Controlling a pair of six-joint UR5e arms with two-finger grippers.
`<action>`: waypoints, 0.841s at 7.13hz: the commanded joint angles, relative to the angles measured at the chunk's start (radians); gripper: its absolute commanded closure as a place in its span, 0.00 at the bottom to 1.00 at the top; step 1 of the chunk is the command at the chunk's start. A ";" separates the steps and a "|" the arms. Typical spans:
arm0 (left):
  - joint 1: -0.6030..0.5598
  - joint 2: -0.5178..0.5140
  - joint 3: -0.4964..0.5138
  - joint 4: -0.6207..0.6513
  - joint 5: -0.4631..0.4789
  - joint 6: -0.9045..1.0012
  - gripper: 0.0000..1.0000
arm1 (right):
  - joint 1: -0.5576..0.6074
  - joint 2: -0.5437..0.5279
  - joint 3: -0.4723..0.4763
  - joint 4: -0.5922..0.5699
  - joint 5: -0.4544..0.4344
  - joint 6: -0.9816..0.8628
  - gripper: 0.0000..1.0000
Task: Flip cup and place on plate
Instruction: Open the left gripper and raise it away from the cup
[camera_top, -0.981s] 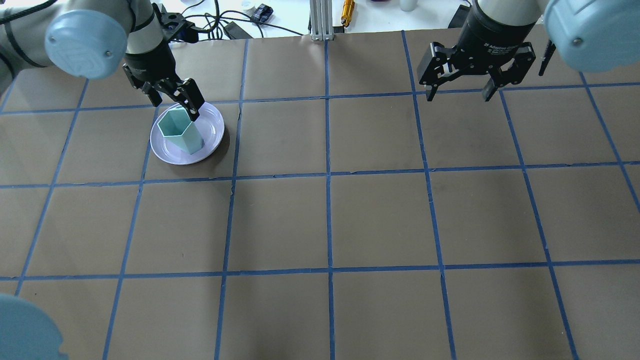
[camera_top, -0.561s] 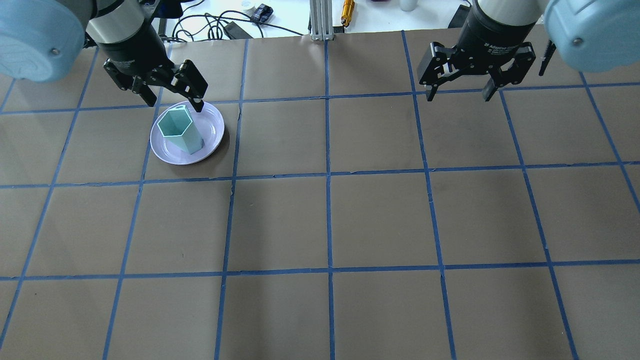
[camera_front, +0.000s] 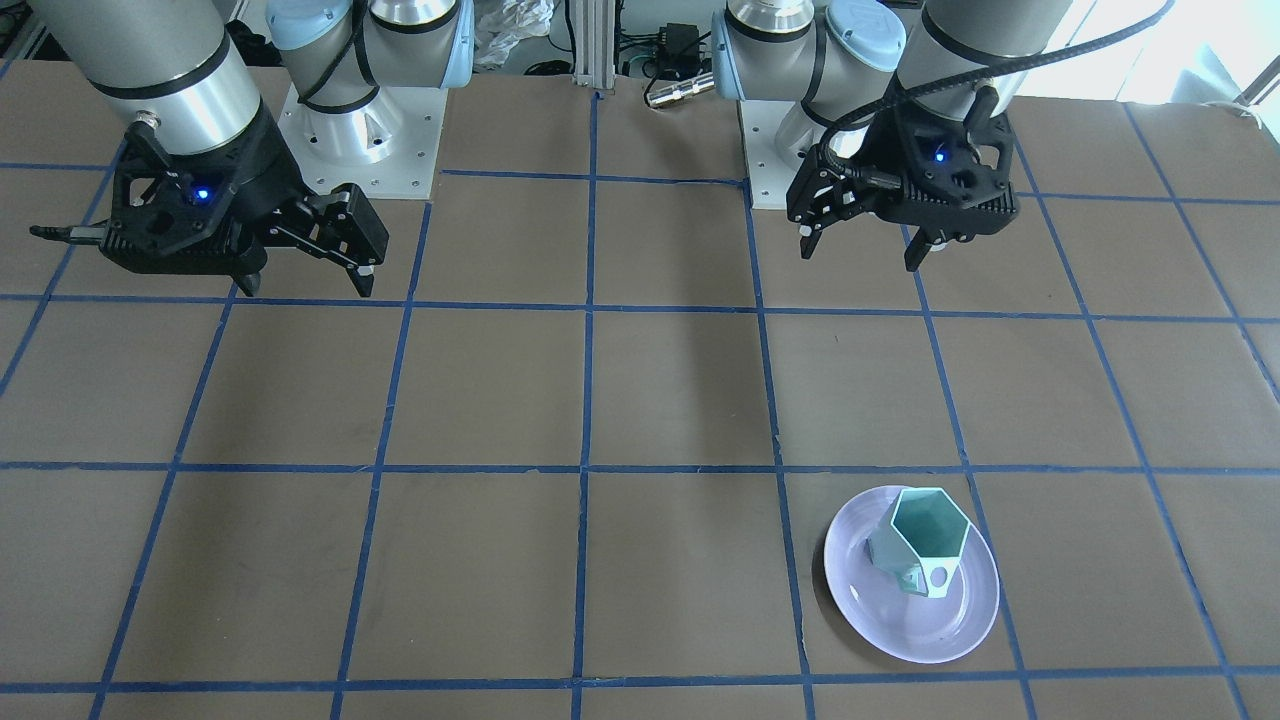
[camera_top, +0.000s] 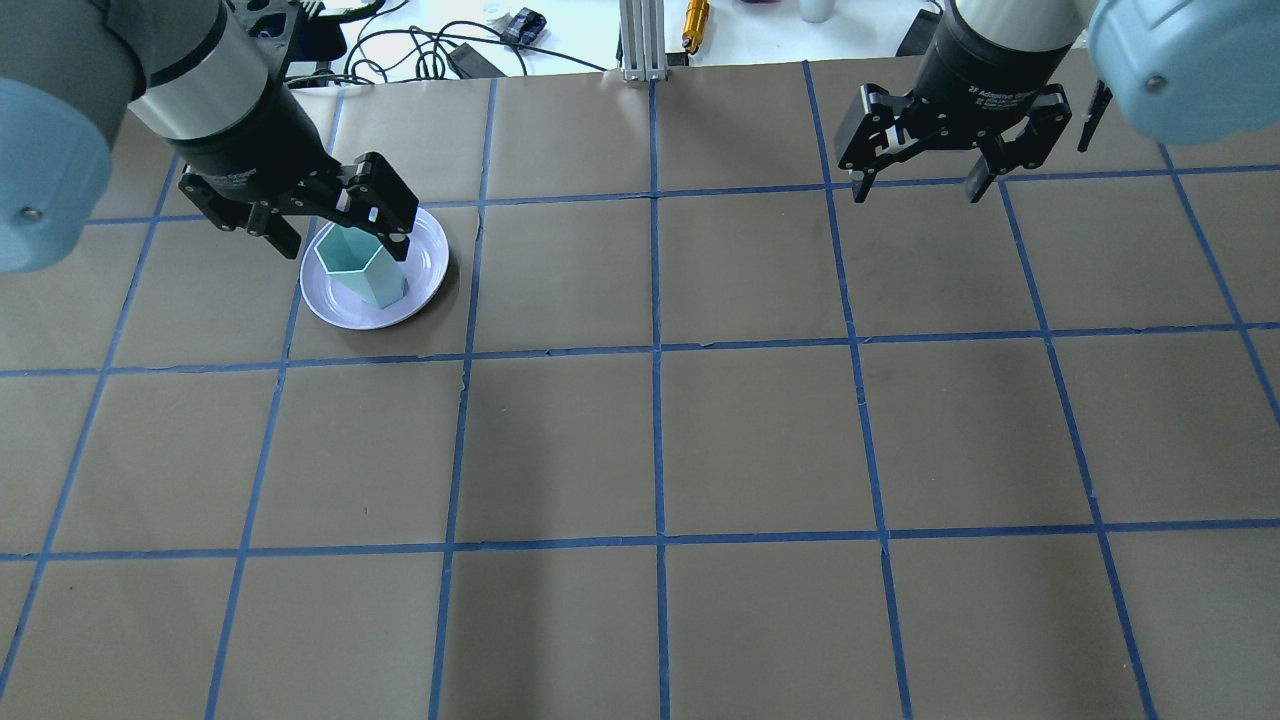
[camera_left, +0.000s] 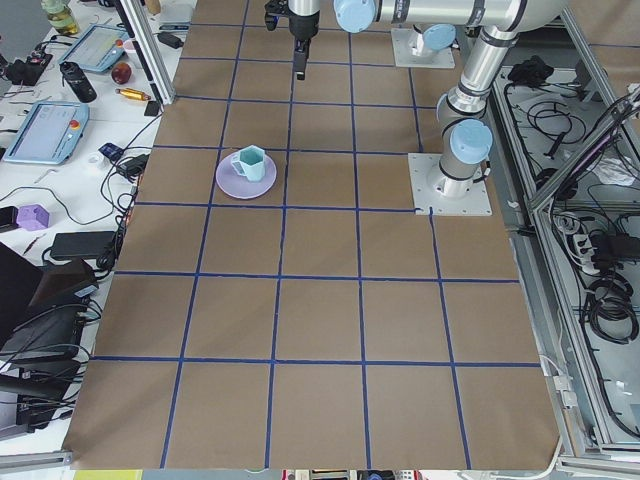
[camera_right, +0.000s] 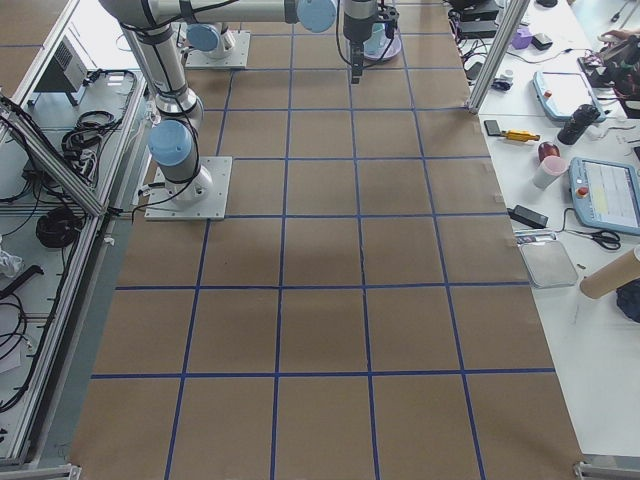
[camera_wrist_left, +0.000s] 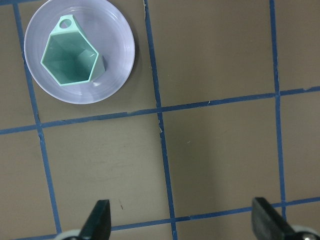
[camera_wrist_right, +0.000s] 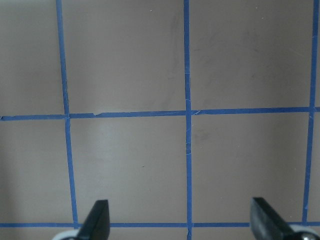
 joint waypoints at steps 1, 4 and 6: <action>0.003 -0.009 0.051 -0.083 0.009 -0.118 0.00 | 0.000 0.000 0.000 0.000 0.000 0.000 0.00; 0.004 -0.022 0.080 -0.110 0.009 -0.136 0.00 | 0.000 0.000 0.000 0.000 0.000 0.000 0.00; 0.004 -0.022 0.079 -0.111 0.010 -0.136 0.00 | 0.000 0.000 0.000 0.000 0.000 0.000 0.00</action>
